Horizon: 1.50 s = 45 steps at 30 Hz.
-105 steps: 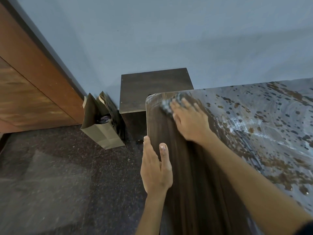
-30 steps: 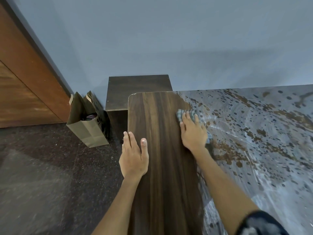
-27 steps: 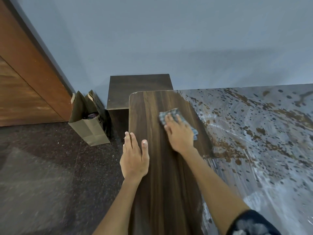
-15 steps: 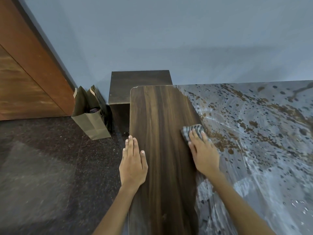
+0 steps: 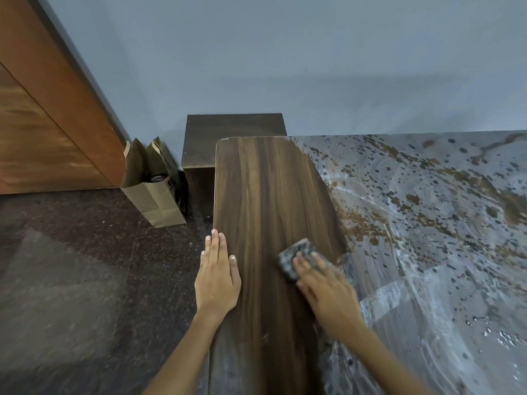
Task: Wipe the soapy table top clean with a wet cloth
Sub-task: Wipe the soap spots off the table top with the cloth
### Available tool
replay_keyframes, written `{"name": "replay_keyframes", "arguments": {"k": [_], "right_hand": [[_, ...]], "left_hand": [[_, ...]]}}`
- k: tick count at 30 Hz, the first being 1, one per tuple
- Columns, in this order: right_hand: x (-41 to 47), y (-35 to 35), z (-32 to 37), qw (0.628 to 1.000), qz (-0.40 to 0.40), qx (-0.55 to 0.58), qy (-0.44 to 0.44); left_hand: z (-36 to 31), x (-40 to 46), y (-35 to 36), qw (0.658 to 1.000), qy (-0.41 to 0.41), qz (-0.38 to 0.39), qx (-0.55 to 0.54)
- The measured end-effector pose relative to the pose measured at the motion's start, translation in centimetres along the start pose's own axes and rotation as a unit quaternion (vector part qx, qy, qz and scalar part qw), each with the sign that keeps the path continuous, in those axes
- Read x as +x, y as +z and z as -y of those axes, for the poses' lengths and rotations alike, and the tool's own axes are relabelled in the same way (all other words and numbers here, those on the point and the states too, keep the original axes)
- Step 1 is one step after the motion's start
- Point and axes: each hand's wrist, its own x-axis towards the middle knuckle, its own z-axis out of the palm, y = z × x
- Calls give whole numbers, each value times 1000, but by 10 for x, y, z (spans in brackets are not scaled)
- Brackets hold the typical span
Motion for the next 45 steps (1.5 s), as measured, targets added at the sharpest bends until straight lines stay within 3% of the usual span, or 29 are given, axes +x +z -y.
{"name": "replay_keyframes", "arguments": {"k": [3, 5, 8, 12, 15, 20, 24, 26, 30, 33, 35, 39, 42, 45], "right_hand": [[37, -7, -25, 992, -38, 35, 117], [63, -8, -16, 988, -47, 25, 147], [68, -1, 24, 995, -17, 50, 86], [0, 15, 63, 998, -3, 33, -55], [-53, 17, 50, 995, 47, 32, -77], [-44, 3, -7, 997, -12, 22, 75], [-9, 0, 9, 987, -9, 45, 153], [-7, 7, 32, 990, 1, 65, 123], [-61, 23, 68, 998, 36, 43, -26], [-114, 28, 58, 987, 112, 17, -117], [-130, 26, 30, 986, 90, -18, -141], [-112, 3, -15, 1000, 13, -19, -10], [-70, -4, -6, 993, 15, 18, 120], [-47, 2, 39, 993, 21, 57, 100]], "left_hand": [[0, -7, -1, 1000, -2, -4, 3], [-1, -10, 0, 1000, -4, -6, 8], [-1, -15, 0, 1000, -4, -7, 13], [-1, -26, -1, 1000, 0, 0, 12], [0, -37, -1, 1000, 2, 5, -3], [1, -60, -4, 1000, -4, 10, -13], [1, -72, -4, 1000, -10, 9, -14], [1, -79, -4, 1000, -11, 7, -17], [3, -96, -3, 999, -11, 14, -30], [5, -109, -5, 999, -8, 19, -43], [5, -118, -6, 998, -12, 20, -51], [4, -129, -8, 998, -23, 20, -58], [4, -135, -7, 998, -28, 19, -55], [3, -139, -8, 998, -31, 15, -61]]}}
